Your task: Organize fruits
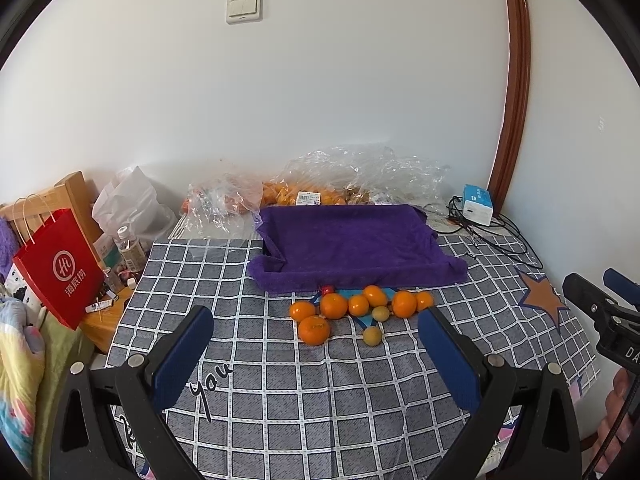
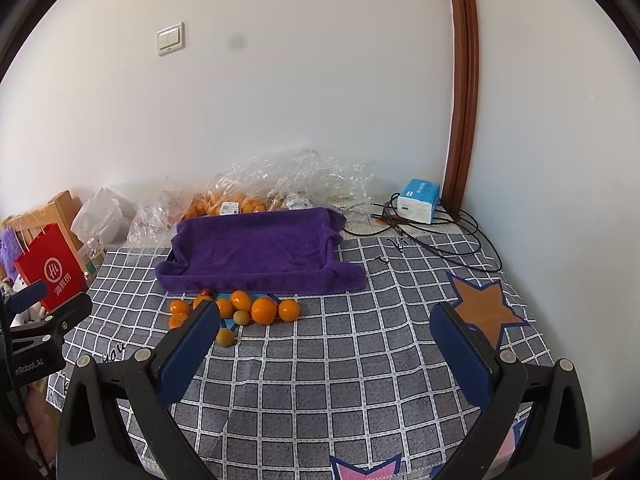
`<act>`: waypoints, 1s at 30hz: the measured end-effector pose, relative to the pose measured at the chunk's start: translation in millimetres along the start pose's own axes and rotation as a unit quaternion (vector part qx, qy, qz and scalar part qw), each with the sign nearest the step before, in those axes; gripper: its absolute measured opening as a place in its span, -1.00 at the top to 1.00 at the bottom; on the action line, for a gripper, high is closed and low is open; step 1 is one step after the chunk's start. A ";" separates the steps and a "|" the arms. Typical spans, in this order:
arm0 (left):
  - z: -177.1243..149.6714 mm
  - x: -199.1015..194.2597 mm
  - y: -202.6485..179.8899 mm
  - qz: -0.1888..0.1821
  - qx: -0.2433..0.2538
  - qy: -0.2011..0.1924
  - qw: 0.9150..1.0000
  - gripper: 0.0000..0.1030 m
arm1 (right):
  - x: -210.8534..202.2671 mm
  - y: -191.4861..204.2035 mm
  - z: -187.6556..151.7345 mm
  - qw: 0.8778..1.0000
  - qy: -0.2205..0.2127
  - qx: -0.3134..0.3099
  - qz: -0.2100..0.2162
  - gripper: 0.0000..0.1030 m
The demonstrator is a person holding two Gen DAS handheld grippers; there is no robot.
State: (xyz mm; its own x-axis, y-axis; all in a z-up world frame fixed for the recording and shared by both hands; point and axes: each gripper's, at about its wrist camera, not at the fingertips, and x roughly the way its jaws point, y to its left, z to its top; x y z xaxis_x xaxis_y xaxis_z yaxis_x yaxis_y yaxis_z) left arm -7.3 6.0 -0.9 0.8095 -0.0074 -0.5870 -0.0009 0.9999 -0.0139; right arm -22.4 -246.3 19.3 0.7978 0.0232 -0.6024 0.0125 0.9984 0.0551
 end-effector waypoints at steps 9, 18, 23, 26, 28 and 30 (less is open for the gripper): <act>-0.9 2.9 2.7 -0.003 0.001 -0.002 1.000 -1.00 | 1.3 2.8 -0.6 1.000 -0.001 -0.001 0.000 -0.99; -4.1 14.5 8.4 -0.004 0.000 0.000 1.000 -1.00 | 13.1 8.9 -3.7 1.000 -0.001 -0.002 0.018 -0.99; -7.9 26.9 11.8 -0.005 -0.001 0.008 1.000 -1.00 | 29.5 8.6 -7.9 1.000 0.010 0.006 0.023 -0.99; -9.2 35.2 13.1 -0.009 -0.004 0.008 1.000 -1.00 | 42.3 7.7 -10.6 1.000 0.013 0.006 0.023 -0.99; -11.2 41.6 13.5 -0.010 -0.004 0.008 1.000 -1.00 | 49.2 7.1 -13.9 1.000 0.013 0.003 0.018 -0.99; -14.7 51.4 15.3 -0.005 -0.004 0.011 1.000 -1.00 | 61.5 7.5 -18.6 1.000 0.021 -0.005 0.012 -0.96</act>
State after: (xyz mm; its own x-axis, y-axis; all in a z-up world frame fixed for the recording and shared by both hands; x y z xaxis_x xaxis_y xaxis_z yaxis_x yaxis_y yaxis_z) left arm 25.7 20.7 -43.2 0.7962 -0.0184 -0.6047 0.0030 0.9996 -0.0265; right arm 15.6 -236.4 -32.2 0.7724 0.0491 -0.6333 -0.0130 0.9980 0.0615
